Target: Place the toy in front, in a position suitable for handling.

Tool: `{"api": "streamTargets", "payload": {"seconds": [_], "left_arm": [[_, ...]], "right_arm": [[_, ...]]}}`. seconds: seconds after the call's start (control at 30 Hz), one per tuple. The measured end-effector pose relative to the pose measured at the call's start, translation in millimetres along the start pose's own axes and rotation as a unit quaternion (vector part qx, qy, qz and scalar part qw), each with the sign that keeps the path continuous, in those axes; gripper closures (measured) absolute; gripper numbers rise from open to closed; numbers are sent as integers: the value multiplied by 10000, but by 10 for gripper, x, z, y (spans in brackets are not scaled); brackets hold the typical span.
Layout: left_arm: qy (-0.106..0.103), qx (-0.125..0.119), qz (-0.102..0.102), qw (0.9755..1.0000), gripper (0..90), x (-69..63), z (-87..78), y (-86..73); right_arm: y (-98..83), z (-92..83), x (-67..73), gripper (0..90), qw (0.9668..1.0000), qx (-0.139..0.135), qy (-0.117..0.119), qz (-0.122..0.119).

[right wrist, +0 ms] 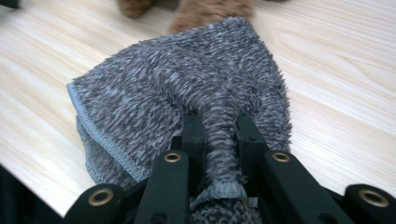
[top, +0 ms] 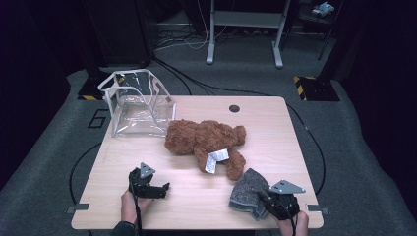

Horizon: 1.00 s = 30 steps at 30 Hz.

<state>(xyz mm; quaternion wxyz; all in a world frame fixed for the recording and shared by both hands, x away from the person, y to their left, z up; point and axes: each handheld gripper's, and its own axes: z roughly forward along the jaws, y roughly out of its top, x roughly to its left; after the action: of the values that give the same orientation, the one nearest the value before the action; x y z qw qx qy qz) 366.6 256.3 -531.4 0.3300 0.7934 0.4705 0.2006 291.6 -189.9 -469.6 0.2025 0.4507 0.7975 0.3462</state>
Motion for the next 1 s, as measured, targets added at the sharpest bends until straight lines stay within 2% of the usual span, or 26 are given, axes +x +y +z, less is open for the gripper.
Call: {"api": "streamTargets", "payload": {"seconds": [0.3,0.33,0.4,0.53,1.0], "left_arm": [[0,3,3,10000,6,0,0,0],[0,4,5,10000,6,1,-1,0],[-1,2,1,10000,7,0,0,0],[0,4,4,10000,6,0,-1,0],[-1,5,4,10000,6,1,-1,0]], "right_arm": [[-54,-73,-292,784,9985,-38,-437,339],[-47,-67,-323,784,9980,-60,-455,432],[-37,-59,-363,784,9975,-82,-532,451],[8,-28,-467,784,9950,-147,-733,667],[176,129,-708,782,9905,-121,-1008,926]]}}
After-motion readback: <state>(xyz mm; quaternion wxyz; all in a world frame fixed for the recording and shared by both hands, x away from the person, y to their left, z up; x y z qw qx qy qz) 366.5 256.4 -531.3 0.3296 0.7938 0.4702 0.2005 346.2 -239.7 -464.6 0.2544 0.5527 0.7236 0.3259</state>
